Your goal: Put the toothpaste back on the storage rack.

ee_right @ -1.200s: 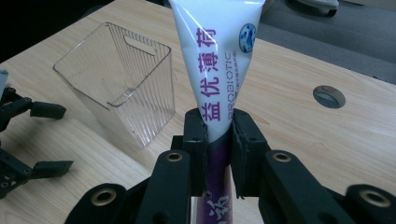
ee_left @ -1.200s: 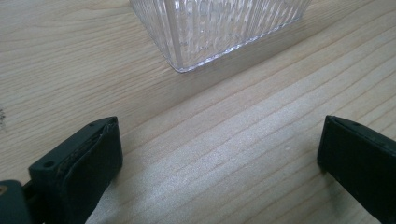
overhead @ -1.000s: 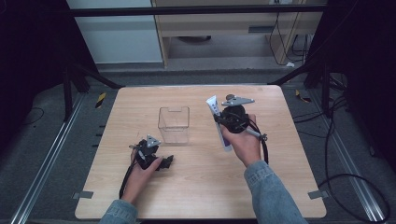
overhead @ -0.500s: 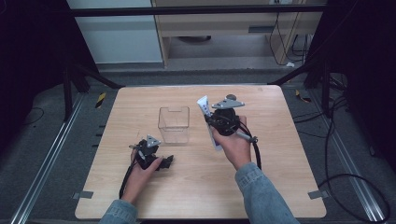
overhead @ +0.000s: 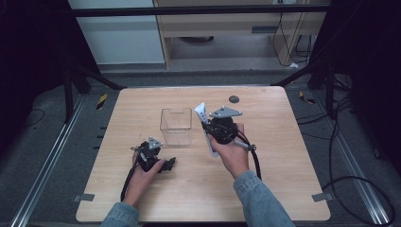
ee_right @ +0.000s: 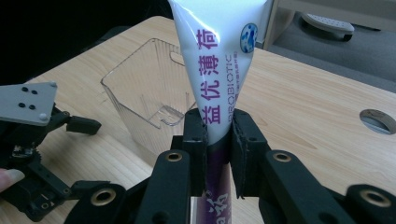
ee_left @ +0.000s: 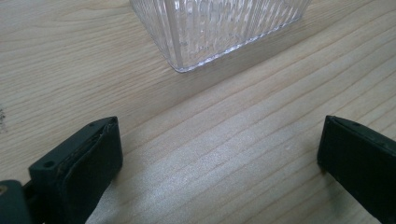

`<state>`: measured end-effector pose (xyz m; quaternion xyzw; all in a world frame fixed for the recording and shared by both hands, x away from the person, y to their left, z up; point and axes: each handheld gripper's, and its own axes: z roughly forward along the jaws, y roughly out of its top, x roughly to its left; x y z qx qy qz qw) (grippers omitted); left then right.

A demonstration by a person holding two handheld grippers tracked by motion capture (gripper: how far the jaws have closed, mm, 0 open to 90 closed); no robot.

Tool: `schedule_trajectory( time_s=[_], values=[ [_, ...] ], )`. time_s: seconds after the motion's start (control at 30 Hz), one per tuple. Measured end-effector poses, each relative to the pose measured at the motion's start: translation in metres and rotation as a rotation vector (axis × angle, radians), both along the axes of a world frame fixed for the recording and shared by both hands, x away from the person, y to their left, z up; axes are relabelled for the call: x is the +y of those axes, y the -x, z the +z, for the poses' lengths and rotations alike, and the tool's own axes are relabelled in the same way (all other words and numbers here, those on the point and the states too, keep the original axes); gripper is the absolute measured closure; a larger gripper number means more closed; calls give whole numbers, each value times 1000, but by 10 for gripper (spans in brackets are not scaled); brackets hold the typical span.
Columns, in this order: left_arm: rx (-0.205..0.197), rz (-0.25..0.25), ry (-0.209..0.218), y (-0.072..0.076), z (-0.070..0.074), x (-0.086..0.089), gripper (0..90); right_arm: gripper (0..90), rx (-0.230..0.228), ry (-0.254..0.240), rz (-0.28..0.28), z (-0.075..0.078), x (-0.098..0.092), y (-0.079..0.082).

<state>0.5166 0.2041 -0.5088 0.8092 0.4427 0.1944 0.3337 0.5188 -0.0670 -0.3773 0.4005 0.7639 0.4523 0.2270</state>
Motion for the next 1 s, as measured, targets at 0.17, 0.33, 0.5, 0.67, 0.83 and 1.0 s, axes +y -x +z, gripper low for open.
schedule_trajectory(
  time_s=[0.17,0.33,0.5,0.67,0.83,1.0],
  values=[
    [0,0,0,0,0,0,0,777,-10,-17,7,2,7,3],
    [-2,3,4,0,0,0,0,777,-24,-35,7,5,13,8],
    [-2,1,3,0,0,0,0,777,-31,-42,11,8,18,10],
    [-4,3,5,0,0,0,0,777,-45,-53,21,16,24,11],
    [-3,4,6,0,0,0,0,777,-73,-74,28,29,32,11],
    [-3,3,6,0,0,0,0,777,-100,-79,32,40,43,6]
  ],
)
